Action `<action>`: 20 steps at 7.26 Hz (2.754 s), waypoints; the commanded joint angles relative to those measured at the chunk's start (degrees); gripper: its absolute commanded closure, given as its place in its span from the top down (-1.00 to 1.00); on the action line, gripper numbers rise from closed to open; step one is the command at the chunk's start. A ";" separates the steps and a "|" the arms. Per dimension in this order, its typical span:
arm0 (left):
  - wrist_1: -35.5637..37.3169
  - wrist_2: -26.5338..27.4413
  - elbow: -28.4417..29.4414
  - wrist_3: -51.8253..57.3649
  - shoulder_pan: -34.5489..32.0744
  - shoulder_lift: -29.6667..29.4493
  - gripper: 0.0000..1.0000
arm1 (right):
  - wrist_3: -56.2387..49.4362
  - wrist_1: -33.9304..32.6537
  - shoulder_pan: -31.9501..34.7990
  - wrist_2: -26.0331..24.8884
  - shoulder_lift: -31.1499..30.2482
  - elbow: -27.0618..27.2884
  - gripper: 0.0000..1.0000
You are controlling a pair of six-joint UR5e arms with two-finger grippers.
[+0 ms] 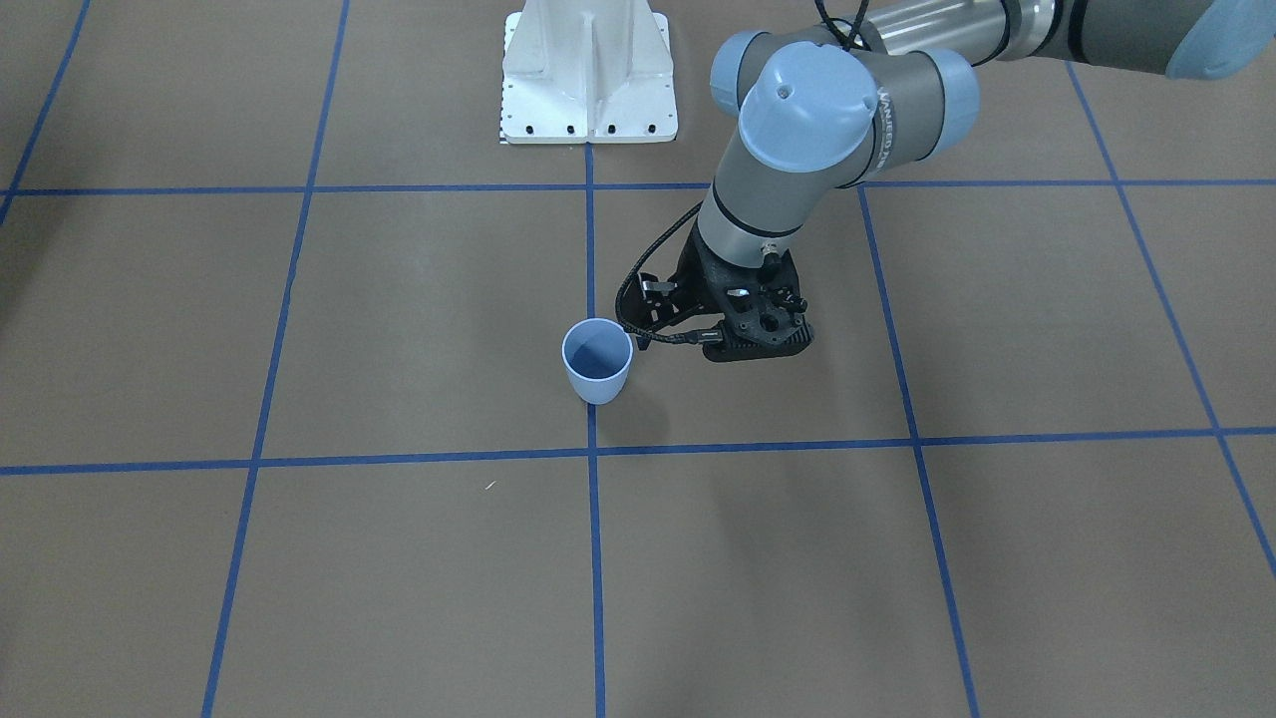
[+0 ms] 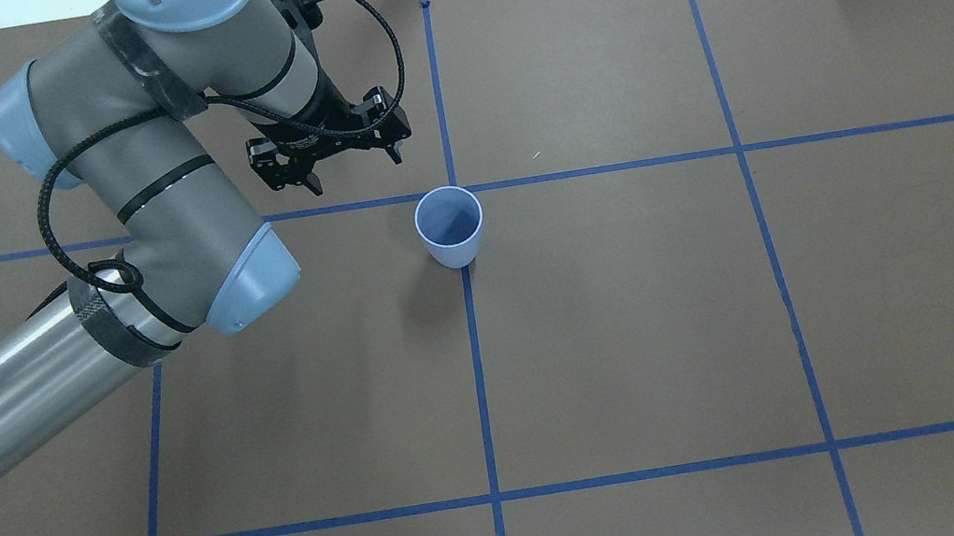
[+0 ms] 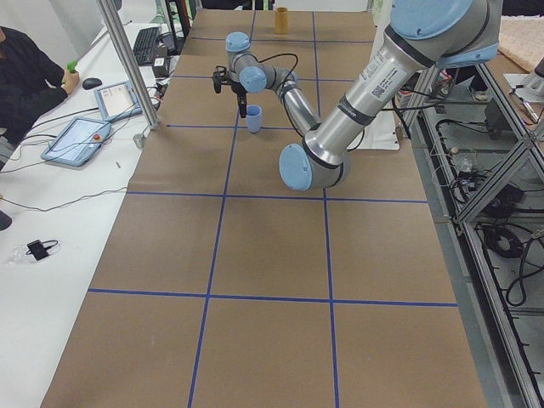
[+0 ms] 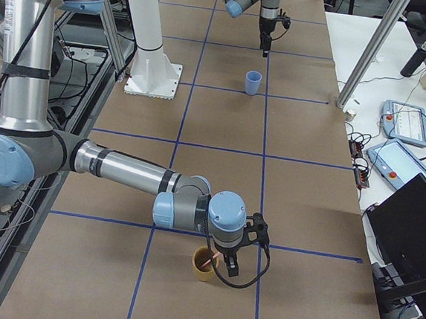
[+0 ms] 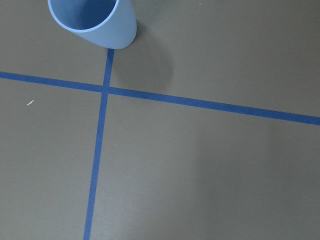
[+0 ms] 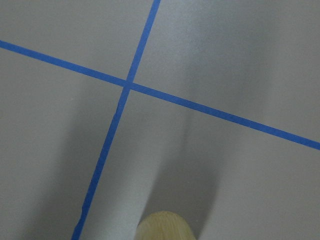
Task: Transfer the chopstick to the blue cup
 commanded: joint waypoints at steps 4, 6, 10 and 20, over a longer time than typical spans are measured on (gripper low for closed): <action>0.00 0.03 -0.09 0.06 0.06 0.52 0.96 | -0.89 0.16 -1.34 1.96 -0.46 0.08 0.15; -0.35 -0.14 -0.96 -0.02 0.06 0.78 0.96 | -1.34 0.16 -1.34 1.97 -0.64 0.16 -0.05; -0.44 -0.14 -1.93 -0.29 0.50 1.57 0.96 | -2.13 0.16 -1.25 1.97 -2.84 1.57 -0.05; -0.53 -0.14 -1.93 -0.38 0.59 1.66 0.96 | -2.13 0.34 -1.08 0.73 -1.69 1.66 -1.00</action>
